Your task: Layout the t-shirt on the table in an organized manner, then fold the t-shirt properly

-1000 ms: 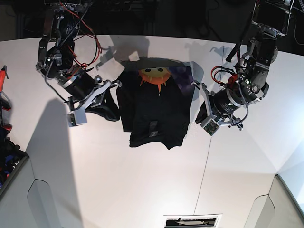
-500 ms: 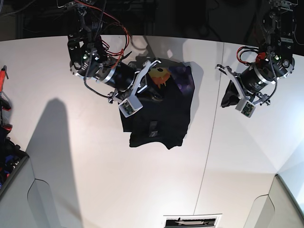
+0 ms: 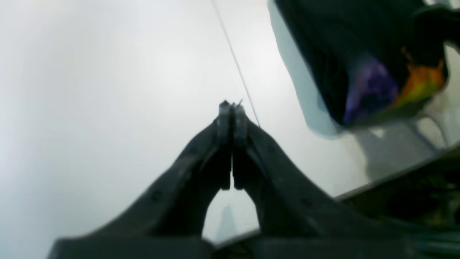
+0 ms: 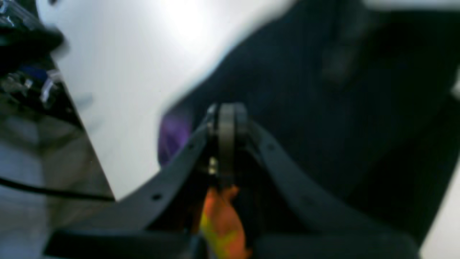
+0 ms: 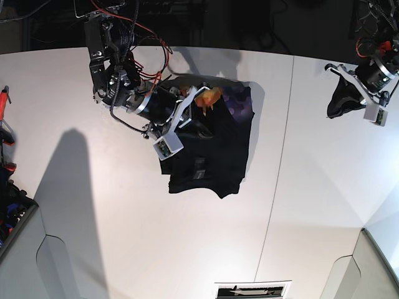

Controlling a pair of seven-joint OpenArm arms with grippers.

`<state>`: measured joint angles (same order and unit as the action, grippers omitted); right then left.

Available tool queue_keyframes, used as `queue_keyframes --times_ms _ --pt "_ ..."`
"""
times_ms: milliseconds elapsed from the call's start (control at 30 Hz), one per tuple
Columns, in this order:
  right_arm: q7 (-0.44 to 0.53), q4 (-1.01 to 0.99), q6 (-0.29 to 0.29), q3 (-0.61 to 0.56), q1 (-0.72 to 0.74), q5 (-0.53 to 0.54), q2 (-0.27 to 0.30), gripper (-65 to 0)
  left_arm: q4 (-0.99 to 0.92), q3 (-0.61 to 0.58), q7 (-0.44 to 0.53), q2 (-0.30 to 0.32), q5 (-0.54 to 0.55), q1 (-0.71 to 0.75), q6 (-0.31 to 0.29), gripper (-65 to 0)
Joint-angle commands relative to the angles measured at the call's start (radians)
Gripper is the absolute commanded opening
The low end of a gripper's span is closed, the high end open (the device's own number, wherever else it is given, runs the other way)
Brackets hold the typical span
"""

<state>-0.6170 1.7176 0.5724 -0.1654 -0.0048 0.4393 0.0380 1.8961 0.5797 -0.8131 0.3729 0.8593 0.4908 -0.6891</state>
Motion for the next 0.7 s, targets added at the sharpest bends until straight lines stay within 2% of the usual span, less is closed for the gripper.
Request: queue_keyframes --times_ms 0,133,300,533,667 --pt "0.003 0.048 0.007 0.0 0.012 0.017 -0.003 -65.0 0.016 0.035 0.007 0.012 0.048 0.024 -0.009 -65.0" --pt "-0.037 0.142 0.006 0.001 -0.006 0.017 -0.002 -65.0 0.017 0.124 -0.021 0.012 0.115 0.108 -0.009 -65.0" --pt "-0.048 0.259 0.006 0.0 -0.118 0.019 0.024 -65.0 0.027 0.181 -0.045 0.011 0.141 0.22 -0.009 -65.0" --pt "-0.084 0.455 0.007 0.0 -0.391 0.042 0.15 -65.0 0.079 0.184 -0.053 0.004 0.147 0.418 -0.009 -65.0" --pt "-0.085 0.531 0.007 0.0 -0.555 0.04 0.222 -65.0 0.09 0.183 -0.063 -0.015 0.145 0.483 -0.009 -65.0"
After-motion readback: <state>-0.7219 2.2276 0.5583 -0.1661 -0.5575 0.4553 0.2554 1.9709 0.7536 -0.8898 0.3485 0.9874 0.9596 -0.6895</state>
